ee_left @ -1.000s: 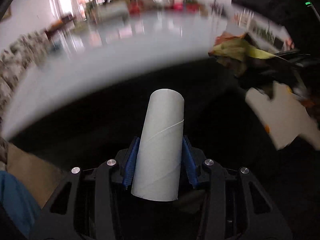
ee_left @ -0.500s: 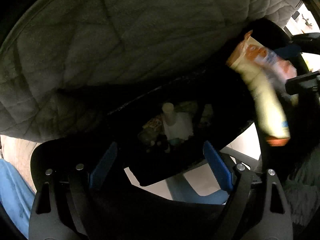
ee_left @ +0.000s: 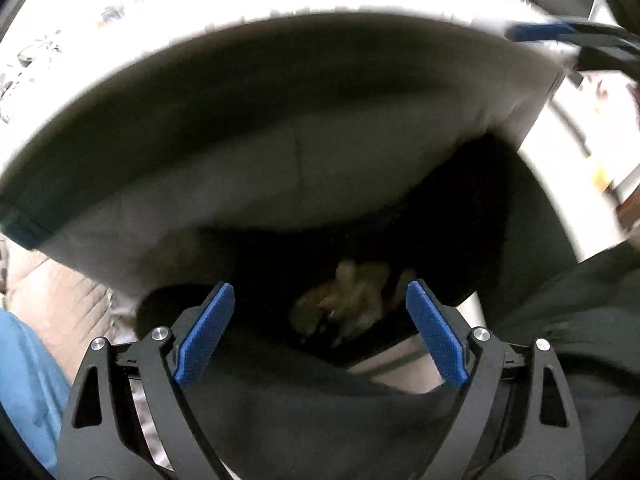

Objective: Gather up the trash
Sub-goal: 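Lower the chip bag and cardboard tube into the bin and open both grippers, then grasp the white paper towel roll with right gripper while left grasps the crumpled paper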

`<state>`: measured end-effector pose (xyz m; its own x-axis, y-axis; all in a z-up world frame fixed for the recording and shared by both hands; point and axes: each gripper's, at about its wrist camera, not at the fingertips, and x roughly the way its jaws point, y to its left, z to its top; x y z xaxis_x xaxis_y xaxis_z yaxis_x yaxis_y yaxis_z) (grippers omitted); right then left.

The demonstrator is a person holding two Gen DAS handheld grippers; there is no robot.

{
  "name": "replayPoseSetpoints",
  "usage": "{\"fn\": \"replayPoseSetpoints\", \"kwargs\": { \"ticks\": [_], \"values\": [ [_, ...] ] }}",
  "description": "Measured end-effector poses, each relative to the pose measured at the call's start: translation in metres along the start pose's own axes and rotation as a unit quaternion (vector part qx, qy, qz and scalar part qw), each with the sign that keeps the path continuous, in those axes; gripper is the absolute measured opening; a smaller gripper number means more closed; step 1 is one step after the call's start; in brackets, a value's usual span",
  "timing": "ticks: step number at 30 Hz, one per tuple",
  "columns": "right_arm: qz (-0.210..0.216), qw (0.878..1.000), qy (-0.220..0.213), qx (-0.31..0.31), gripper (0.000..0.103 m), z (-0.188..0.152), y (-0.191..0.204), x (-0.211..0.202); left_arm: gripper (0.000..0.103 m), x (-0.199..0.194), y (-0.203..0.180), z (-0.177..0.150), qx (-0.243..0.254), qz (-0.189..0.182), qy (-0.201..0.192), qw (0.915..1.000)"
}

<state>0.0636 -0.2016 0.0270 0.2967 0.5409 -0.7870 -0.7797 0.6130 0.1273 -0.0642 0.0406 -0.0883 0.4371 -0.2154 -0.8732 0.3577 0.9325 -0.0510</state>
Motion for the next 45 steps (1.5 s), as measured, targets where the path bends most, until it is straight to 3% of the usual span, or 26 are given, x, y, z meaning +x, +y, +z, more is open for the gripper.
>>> {"fn": "replayPoseSetpoints", "kwargs": {
  "ticks": [4, 6, 8, 13, 17, 19, 21, 24, 27, 30, 31, 34, 38, 41, 42, 43, 44, 45],
  "values": [
    [-0.116, 0.986, -0.028, -0.117, 0.084, 0.087, -0.040, 0.013, 0.087, -0.060, 0.002, 0.029, -0.012, -0.024, -0.111, 0.9935],
    [-0.171, 0.970, -0.026, -0.169, 0.084, 0.137, -0.074, 0.041, 0.089, -0.078, 0.006, 0.044, -0.026, -0.033, -0.158, 0.9866],
    [-0.199, 0.958, -0.012, -0.205, 0.084, 0.178, -0.101, 0.071, 0.089, -0.087, 0.012, 0.060, -0.045, -0.045, -0.179, 0.9817],
    [-0.193, 0.941, 0.046, -0.276, 0.086, 0.247, -0.139, 0.147, 0.089, -0.078, 0.044, 0.092, -0.095, -0.058, -0.191, 0.9753],
    [-0.138, 0.939, 0.102, -0.297, 0.088, 0.287, -0.152, 0.206, 0.089, -0.074, 0.089, 0.111, -0.149, -0.049, -0.195, 0.9682],
    [-0.110, 0.945, 0.131, -0.279, 0.091, 0.296, -0.161, 0.225, 0.089, -0.067, 0.119, 0.123, -0.176, -0.030, -0.191, 0.9653],
    [-0.047, 0.971, 0.162, -0.172, 0.076, 0.309, -0.183, 0.230, 0.089, -0.063, 0.145, 0.131, -0.203, -0.003, -0.190, 0.9604],
    [-0.047, 0.979, 0.141, -0.142, 0.074, 0.302, -0.187, 0.219, 0.089, -0.055, 0.174, 0.142, -0.222, 0.023, -0.178, 0.9585],
    [0.008, 0.991, 0.115, -0.062, 0.073, 0.286, -0.189, 0.192, 0.089, -0.044, 0.202, 0.160, -0.220, 0.049, -0.166, 0.9601],
    [0.062, 0.995, 0.067, 0.034, 0.072, 0.266, -0.186, 0.155, 0.089, -0.033, 0.222, 0.185, -0.193, 0.094, -0.154, 0.9646],
    [0.101, 0.991, 0.044, 0.077, 0.072, 0.252, -0.184, 0.138, 0.089, -0.030, 0.228, 0.192, -0.183, 0.097, -0.150, 0.9668],
    [0.162, 0.977, 0.002, 0.138, 0.073, 0.215, -0.172, 0.106, 0.089, -0.017, 0.246, 0.214, -0.162, 0.105, -0.137, 0.9715],
    [0.185, 0.967, -0.027, 0.173, 0.073, 0.162, -0.142, 0.072, 0.089, 0.003, 0.267, 0.234, -0.139, 0.128, -0.110, 0.9759],
    [0.197, 0.956, -0.039, 0.213, 0.073, 0.125, -0.131, 0.056, 0.088, 0.022, 0.282, 0.240, -0.152, 0.116, -0.078, 0.9784],
    [0.198, 0.952, -0.045, 0.230, 0.073, 0.114, -0.128, 0.052, 0.082, 0.027, 0.283, 0.239, -0.154, 0.122, -0.068, 0.9782],
    [0.197, 0.950, -0.049, 0.239, 0.073, 0.107, -0.126, 0.050, 0.052, 0.025, 0.282, 0.240, -0.142, 0.126, -0.078, 0.9787],
    [0.193, 0.949, -0.055, 0.242, 0.073, 0.099, -0.123, 0.047, 0.038, 0.022, 0.280, 0.240, -0.136, 0.125, -0.081, 0.9795],
    [0.187, 0.950, -0.060, 0.243, 0.073, 0.094, -0.120, 0.046, 0.037, 0.022, 0.279, 0.241, -0.138, 0.127, -0.075, 0.9794]
  ]
}}
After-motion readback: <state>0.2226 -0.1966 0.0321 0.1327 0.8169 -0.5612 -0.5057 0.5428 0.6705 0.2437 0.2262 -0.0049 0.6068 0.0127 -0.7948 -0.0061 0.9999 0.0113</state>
